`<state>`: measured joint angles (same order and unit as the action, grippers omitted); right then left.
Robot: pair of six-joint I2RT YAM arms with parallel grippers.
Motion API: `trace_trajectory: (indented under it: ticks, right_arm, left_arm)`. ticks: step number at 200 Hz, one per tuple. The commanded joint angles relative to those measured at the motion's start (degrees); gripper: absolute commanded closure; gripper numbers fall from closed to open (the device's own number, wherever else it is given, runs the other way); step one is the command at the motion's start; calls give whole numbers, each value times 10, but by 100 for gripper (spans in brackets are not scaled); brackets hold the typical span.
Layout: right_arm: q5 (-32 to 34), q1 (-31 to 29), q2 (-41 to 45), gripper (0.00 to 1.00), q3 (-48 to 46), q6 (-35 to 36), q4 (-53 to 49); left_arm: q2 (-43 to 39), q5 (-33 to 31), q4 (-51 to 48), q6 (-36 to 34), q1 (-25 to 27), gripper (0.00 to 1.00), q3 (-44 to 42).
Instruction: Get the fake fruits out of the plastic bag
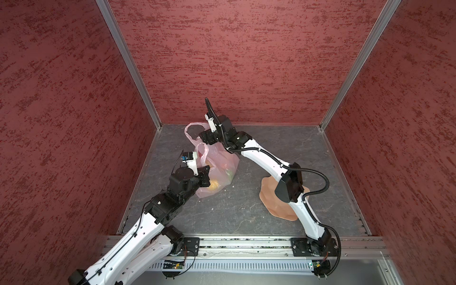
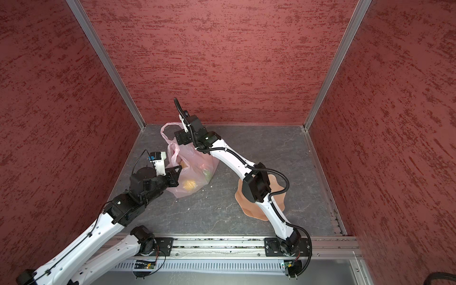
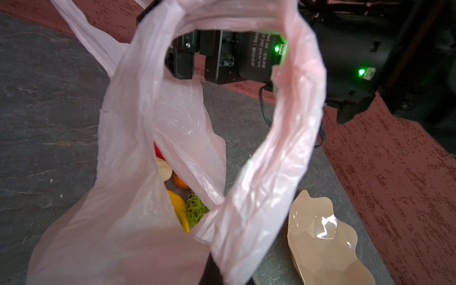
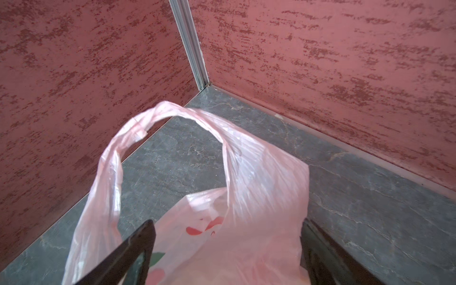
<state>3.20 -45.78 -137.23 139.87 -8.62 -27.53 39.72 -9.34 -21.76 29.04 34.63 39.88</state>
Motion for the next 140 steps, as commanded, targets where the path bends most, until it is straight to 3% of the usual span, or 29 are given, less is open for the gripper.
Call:
trace_trajectory:
  ticks: [1,7,36,57,77,98,140]
  right_arm:
    - [32,4,-24,14,36,-4,3]
    - [29,5,-29,19,40,-8,4]
    - [27,16,-39,65,52,-42,2]
    - [29,20,-29,84,51,-45,-5]
    - [34,20,-11,93,45,-39,-14]
    - [32,20,19,98,13,-40,-8]
    - [50,21,101,100,-93,-34,32]
  left_arm:
    - [-15,-21,21,-11,15,97,-7]
    - [-17,-24,20,-12,17,97,-8]
    - [-32,-57,7,-19,21,97,-9]
    - [-34,-89,7,-35,18,97,-3]
    - [-24,-92,16,-51,-5,98,8]
    - [-11,-52,36,-57,-51,98,18]
    - [24,34,67,-60,-153,99,49]
